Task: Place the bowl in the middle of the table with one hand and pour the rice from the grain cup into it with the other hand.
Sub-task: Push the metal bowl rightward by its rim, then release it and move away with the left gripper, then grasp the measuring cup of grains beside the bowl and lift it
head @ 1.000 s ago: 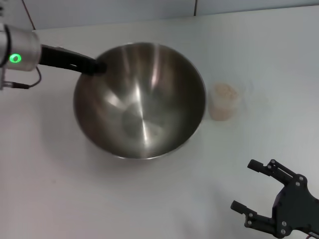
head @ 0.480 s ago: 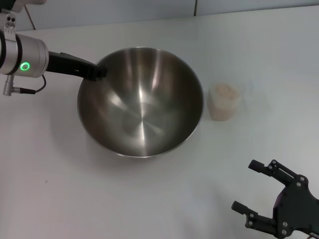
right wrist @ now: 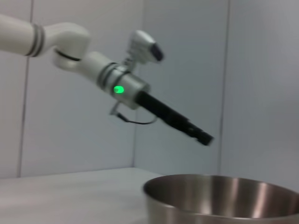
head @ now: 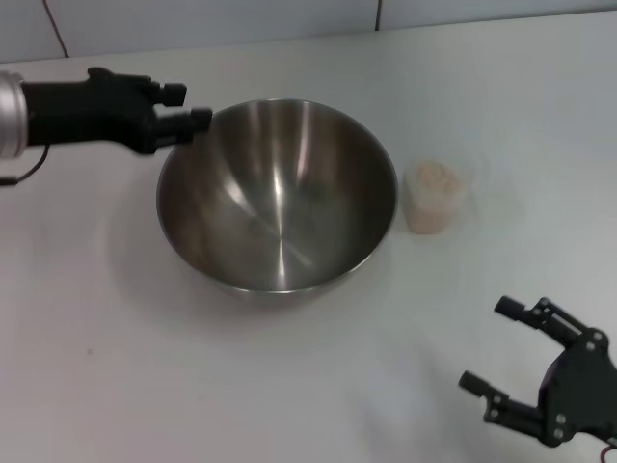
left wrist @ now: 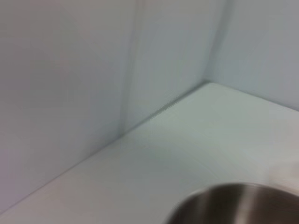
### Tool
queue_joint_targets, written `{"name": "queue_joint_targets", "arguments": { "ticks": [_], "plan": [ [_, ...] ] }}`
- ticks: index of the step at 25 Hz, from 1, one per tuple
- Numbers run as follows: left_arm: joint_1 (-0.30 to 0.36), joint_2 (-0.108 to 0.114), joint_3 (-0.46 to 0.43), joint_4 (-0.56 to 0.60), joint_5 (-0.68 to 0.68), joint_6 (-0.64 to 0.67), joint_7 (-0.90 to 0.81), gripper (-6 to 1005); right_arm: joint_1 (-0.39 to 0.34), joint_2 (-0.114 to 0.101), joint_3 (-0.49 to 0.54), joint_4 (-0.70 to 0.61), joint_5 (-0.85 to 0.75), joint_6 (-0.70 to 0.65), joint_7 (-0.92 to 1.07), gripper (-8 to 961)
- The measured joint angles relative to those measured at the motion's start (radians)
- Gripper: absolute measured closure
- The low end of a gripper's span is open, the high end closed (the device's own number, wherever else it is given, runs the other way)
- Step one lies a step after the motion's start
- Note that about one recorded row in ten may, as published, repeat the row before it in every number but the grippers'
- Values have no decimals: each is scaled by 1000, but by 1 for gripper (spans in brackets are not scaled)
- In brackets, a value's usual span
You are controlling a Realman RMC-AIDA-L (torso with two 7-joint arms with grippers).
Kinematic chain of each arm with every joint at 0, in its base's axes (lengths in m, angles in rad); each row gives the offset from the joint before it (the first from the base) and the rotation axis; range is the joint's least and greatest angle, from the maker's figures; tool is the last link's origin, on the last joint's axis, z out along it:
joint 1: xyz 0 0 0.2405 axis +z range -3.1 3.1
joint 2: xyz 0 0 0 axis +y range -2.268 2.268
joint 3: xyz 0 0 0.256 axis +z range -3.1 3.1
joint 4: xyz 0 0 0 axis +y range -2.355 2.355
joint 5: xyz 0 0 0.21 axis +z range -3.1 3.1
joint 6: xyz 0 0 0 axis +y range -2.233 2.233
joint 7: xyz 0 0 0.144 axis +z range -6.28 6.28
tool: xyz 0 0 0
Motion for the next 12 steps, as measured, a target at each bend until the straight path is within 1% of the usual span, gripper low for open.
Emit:
{"name": "queue_joint_targets", "arguments": {
  "ticks": [3,5,7,9,11,12],
  "plan": [
    [119,-2,56,114,-50,74,121,635,-15,0,82,6,0,0,7,111],
    [173,-1,91,168,-59,87,136,557,-30,2,151,6,1,5,14,111],
    [240,0,121,231,-63,94,139,478,-43,8,250,6,1,19,27,111],
    [277,-1,130,258,-64,97,142,400,-52,21,375,3,1,50,41,111],
    [307,-1,130,275,-65,97,144,324,-51,38,475,-5,1,95,42,111],
    [315,-2,127,277,-67,97,145,285,-46,45,507,-10,1,119,42,111]
  ]
}}
